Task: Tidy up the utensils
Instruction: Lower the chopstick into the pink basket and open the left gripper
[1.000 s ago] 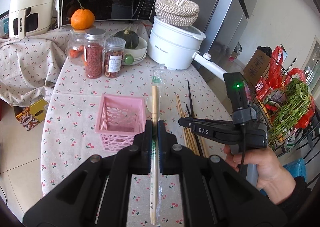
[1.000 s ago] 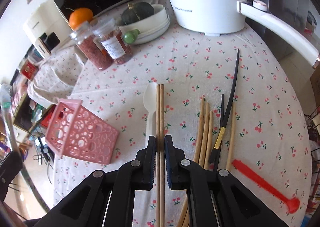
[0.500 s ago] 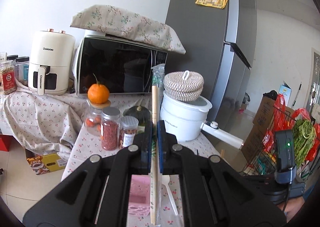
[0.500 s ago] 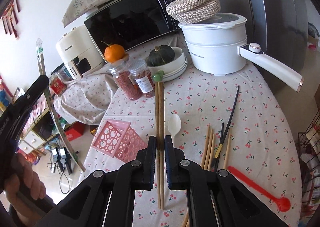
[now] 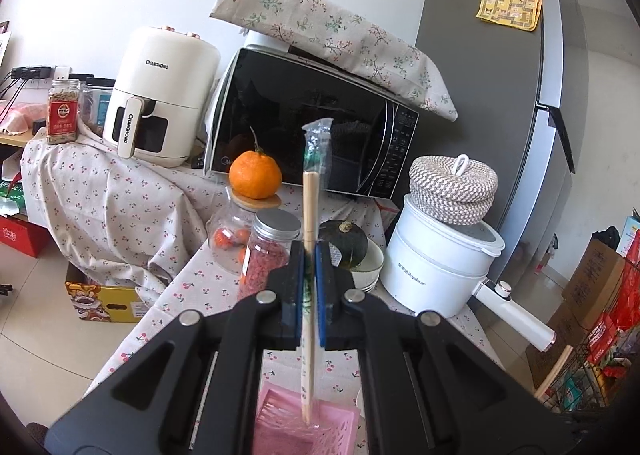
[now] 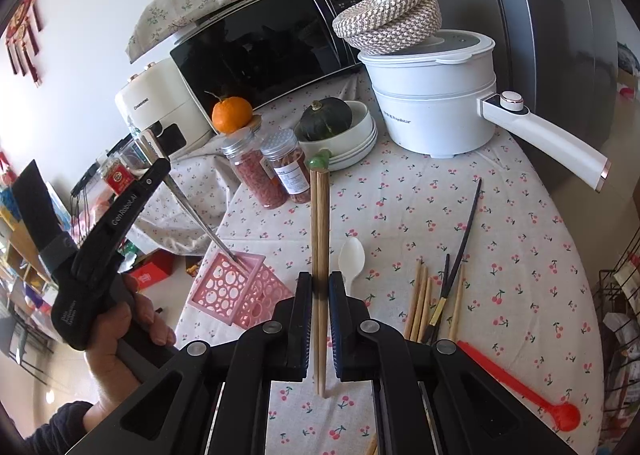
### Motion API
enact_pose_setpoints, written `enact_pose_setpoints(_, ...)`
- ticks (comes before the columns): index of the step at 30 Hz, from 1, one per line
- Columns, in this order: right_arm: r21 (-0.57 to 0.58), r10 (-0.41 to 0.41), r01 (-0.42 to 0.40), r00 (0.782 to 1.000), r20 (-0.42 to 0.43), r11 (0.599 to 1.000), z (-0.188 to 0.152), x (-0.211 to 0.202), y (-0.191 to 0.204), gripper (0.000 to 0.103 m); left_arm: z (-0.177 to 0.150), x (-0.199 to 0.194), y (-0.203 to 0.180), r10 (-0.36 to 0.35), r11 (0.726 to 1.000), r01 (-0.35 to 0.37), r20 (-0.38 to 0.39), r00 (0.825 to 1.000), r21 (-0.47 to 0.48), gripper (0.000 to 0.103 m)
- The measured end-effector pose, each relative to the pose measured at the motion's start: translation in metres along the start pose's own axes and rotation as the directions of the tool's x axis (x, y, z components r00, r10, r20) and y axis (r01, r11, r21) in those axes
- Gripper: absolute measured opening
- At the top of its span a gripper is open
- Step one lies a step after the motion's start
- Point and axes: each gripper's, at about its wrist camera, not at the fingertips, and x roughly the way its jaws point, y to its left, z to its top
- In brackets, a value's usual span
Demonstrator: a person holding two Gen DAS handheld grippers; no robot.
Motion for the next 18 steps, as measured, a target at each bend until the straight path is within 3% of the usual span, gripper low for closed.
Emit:
enact_pose_setpoints(9, -0.012, 0.0, 0.0, 1.0, 0.014, 1.0, 0.002, -0.006, 0.003, 0.008, -0.023, 0.022, 0.003, 0.024, 1.0, -0.023, -0.177, 0.984, 0.012, 0.008)
enact_pose_setpoints(14, -0.009, 0.01, -0.01, 0.999, 0.049, 1.0, 0.006, -0.017, 0.006, 0.005, -0.021, 0.018, 0.003, 0.03, 0.999, -0.022, -0.249, 0.968, 0.032, 0.036)
enact_pose_setpoints(18, -0.006, 0.019, -0.019, 0.996, 0.083, 1.0, 0.012, -0.029, 0.009, 0.005, -0.014, 0.007, 0.005, 0.012, 1.0, -0.003, -0.311, 0.95, 0.027, 0.05)
